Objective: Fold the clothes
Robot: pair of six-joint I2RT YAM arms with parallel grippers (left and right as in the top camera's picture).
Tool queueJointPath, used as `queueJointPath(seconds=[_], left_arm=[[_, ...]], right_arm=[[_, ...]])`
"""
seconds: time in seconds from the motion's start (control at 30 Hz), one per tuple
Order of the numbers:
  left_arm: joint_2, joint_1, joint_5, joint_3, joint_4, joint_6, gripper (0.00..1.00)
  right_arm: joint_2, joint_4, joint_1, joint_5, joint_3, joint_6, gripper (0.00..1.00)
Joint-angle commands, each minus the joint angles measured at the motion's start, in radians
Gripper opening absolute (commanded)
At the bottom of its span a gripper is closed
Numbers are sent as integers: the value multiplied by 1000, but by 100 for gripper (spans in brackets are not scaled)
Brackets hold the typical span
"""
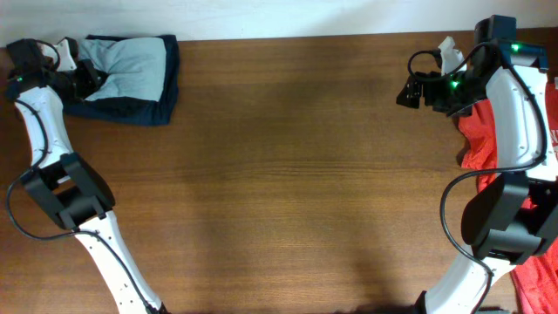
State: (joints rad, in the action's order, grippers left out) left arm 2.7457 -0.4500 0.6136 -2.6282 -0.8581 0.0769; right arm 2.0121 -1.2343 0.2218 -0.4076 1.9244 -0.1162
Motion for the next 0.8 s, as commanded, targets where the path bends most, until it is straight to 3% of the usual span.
queueJointPath(seconds=[0.0,0.13,0.27,0.57,0.77], left_arm=[[0,-10,-34,-18,-14,9,0],[-34,-6,59,-105,-14,10,0],[-53,-2,69,-220,-9,157,0],[-1,63,45,-220,84,182,0],[91,77,34,-220,164,319,1]], right_arm=[[-8,-3,3,5,7,-7,99],[-8,-3,3,5,7,-7,99],[-8,-3,3,5,7,-7,99],[-8,-3,3,5,7,-7,99],[-8,-3,3,5,7,-7,99]])
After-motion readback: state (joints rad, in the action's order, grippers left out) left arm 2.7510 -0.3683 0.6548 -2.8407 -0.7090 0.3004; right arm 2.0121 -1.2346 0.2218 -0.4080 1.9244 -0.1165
